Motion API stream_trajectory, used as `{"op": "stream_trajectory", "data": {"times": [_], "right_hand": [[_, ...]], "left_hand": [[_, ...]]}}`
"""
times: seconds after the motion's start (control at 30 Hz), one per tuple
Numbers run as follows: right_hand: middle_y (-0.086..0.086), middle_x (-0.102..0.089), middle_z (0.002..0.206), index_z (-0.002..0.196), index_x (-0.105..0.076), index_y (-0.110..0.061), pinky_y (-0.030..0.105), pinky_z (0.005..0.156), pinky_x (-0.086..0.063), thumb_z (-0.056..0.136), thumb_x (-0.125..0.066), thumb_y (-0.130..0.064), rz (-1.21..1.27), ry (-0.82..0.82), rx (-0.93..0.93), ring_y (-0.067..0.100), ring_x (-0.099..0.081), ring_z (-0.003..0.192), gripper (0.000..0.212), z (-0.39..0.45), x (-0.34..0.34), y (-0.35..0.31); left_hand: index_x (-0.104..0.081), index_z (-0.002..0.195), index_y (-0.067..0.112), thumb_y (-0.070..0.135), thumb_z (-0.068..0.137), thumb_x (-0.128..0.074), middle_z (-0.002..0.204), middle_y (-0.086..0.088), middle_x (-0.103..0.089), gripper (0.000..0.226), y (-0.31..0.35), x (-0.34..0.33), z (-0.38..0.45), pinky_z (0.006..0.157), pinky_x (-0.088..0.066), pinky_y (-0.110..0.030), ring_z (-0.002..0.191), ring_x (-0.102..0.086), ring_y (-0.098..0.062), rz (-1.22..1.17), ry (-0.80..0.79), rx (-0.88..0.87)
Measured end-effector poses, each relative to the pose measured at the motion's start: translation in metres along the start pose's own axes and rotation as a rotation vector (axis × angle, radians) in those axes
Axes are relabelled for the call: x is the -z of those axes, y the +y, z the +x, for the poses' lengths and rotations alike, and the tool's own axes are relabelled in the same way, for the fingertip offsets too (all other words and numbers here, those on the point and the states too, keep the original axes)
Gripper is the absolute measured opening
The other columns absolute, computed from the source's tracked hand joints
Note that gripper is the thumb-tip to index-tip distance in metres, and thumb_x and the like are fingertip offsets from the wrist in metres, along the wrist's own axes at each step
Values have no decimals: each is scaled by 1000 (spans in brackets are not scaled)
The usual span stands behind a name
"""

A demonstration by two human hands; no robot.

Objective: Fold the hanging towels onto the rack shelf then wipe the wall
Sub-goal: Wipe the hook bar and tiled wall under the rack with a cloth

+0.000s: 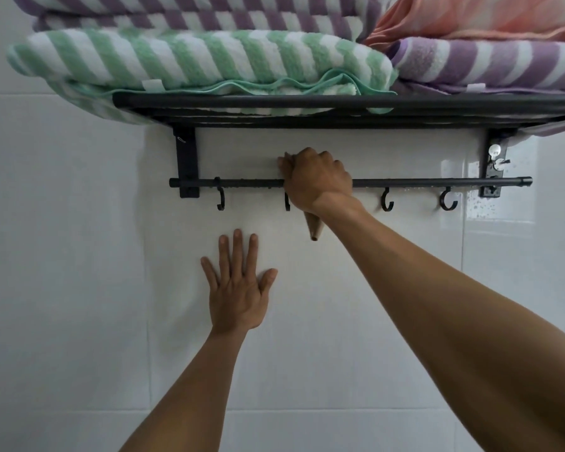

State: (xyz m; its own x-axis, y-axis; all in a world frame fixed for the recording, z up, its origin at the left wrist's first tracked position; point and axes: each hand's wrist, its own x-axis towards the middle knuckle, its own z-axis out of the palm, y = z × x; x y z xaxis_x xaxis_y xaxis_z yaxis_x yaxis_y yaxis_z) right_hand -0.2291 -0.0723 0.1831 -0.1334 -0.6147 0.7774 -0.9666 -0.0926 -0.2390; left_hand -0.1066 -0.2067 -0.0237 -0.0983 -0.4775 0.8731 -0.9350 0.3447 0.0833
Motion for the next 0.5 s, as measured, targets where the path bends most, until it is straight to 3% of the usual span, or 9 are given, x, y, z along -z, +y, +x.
{"op": "stream_trajectory", "data": {"times": [0.23, 0.4, 0.5], "right_hand": [[13, -59, 128, 129, -54, -13, 40, 83, -41, 107, -30, -49, 115, -16, 55, 34, -57, 115, 49, 2, -13, -43], [6, -62, 111, 126, -60, -21, 36, 78, -40, 106, -30, -52, 168, -113, 229, 24, -58, 97, 48, 0, -23, -77], [-2, -60, 106, 131, -60, -28, 38, 84, -43, 105, -34, -51, 58, -179, 396, 19, -58, 95, 42, -3, -36, -88]], "left_hand": [[7, 160, 24, 63, 101, -12, 168, -7, 10, 74, 1, 1, 0, 119, -4, -66, 154, 11, -31, 7, 14, -6], [3, 161, 23, 65, 99, -5, 168, -11, 1, 75, -1, 3, 0, 119, -2, -66, 154, 4, -34, -4, 2, -24], [8, 159, 22, 67, 95, 7, 167, -16, -11, 78, -3, 4, -1, 119, -3, -68, 154, -3, -38, -29, -15, -40]]}}
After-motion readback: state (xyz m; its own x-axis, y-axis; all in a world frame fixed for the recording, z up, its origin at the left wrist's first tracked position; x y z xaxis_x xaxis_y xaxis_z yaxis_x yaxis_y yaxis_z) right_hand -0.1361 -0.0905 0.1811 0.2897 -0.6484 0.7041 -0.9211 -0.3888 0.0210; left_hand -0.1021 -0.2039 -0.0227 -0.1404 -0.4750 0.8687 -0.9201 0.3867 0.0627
